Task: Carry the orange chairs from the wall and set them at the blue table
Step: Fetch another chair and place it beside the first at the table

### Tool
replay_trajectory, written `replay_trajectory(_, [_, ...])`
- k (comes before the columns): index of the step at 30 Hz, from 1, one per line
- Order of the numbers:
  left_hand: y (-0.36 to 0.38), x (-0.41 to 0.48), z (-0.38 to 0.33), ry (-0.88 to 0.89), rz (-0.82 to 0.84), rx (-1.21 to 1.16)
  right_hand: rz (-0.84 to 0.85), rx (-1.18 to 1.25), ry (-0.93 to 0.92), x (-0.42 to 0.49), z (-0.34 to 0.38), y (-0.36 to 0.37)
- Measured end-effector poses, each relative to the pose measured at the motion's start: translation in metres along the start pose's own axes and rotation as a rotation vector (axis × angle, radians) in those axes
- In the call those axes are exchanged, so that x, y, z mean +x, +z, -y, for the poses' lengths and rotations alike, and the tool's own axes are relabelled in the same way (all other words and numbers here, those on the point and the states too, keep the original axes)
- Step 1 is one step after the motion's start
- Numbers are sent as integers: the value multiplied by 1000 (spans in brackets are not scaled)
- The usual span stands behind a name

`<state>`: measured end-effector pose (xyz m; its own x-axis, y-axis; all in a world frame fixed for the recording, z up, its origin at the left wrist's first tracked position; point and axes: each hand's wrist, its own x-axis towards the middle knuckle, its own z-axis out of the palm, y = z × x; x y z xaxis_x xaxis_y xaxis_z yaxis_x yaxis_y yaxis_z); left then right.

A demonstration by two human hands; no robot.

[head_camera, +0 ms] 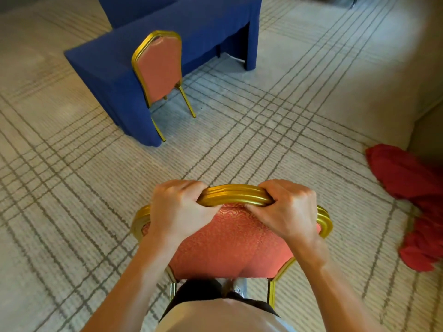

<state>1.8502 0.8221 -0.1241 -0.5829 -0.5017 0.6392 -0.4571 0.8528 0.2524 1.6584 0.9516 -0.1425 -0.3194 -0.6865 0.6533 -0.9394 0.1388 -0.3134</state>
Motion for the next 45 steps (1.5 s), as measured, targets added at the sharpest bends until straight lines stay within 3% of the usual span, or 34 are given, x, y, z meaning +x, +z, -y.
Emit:
replay_trajectory(18, [181,240,134,-15,-8,-80,-10,-44,6,241,-140,147])
replay_trajectory(29, [285,384,174,20,14,-75,-44,-35,19,361,-255,222])
replay_trajectory(38, [379,502,193,-80,45,-9,12,63,-15,478,-371,289])
replay_trajectory(45, [414,573,223,-199,49,28,31,108,-116,570,-412,331])
